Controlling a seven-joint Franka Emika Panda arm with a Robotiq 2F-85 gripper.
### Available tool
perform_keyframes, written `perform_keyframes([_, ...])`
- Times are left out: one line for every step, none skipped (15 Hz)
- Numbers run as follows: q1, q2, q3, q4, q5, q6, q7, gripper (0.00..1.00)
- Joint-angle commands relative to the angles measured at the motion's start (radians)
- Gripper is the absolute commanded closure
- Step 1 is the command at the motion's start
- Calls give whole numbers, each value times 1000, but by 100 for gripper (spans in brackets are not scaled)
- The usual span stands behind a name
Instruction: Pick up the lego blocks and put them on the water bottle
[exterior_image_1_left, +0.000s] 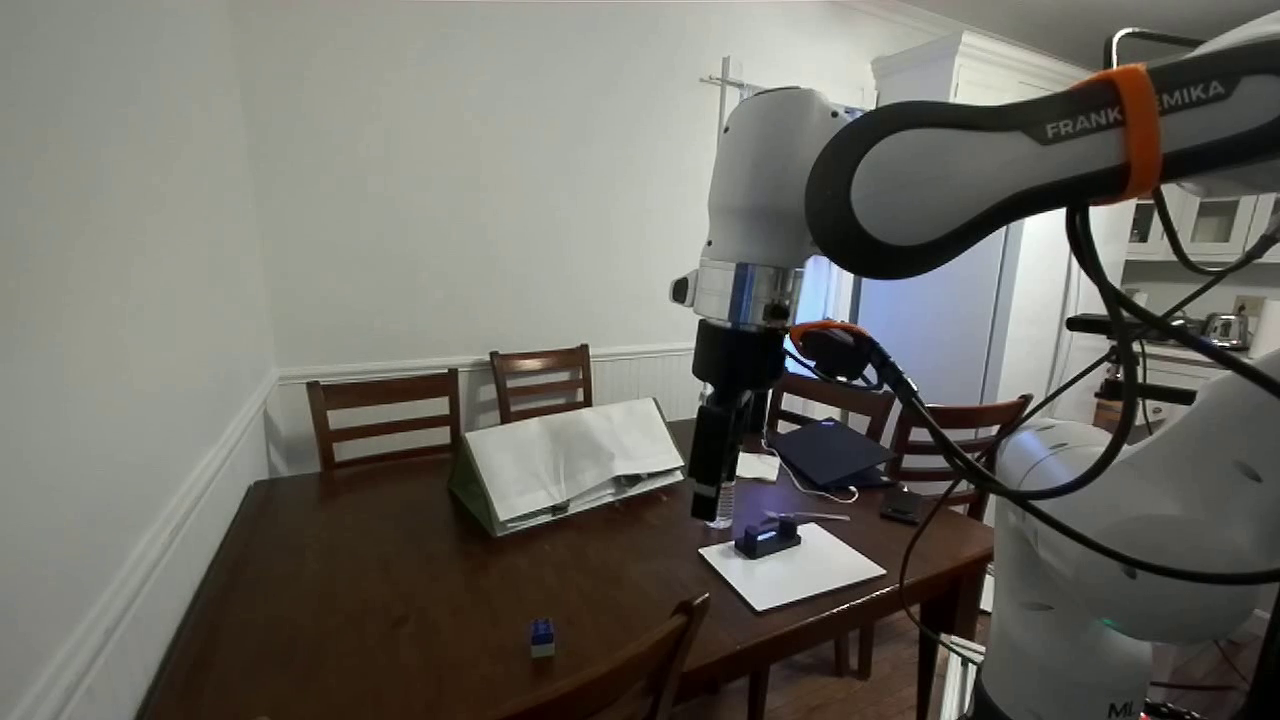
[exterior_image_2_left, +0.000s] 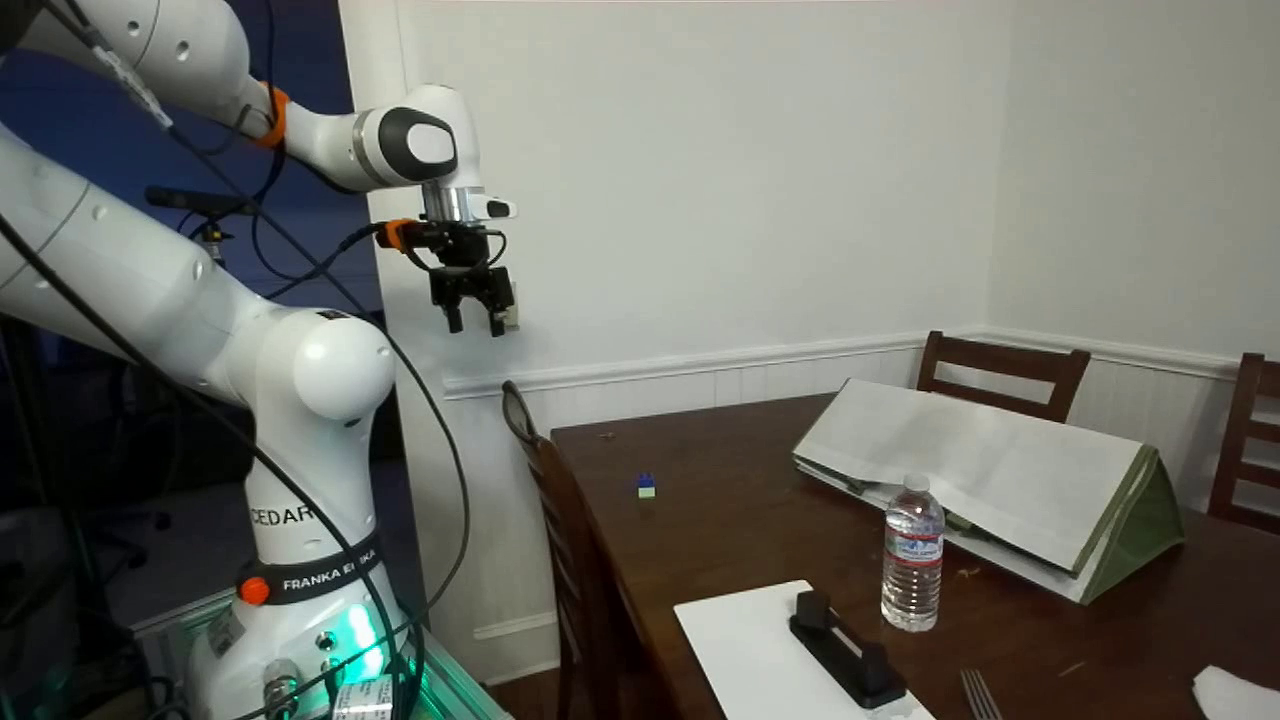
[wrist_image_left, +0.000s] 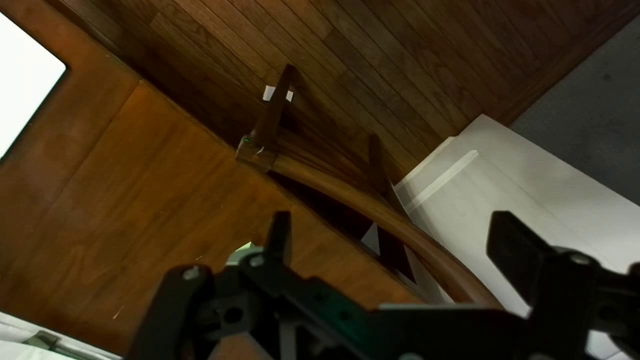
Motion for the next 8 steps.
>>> perform_keyframes([-2,0,1,2,1,-3,-1,0])
perform_keyframes([-2,0,1,2,1,-3,-1,0])
perform_keyframes([-2,0,1,2,1,-3,-1,0])
perform_keyframes([-2,0,1,2,1,-3,-1,0])
perform_keyframes([-29,26,0,5,-11,29,13,0])
perform_keyframes([-62,68,-4,21,-24,48,33,0])
perform_keyframes([-96,96,3,27,-46,81,58,0])
perform_keyframes([-133,130,13,34,-67,112,93,0])
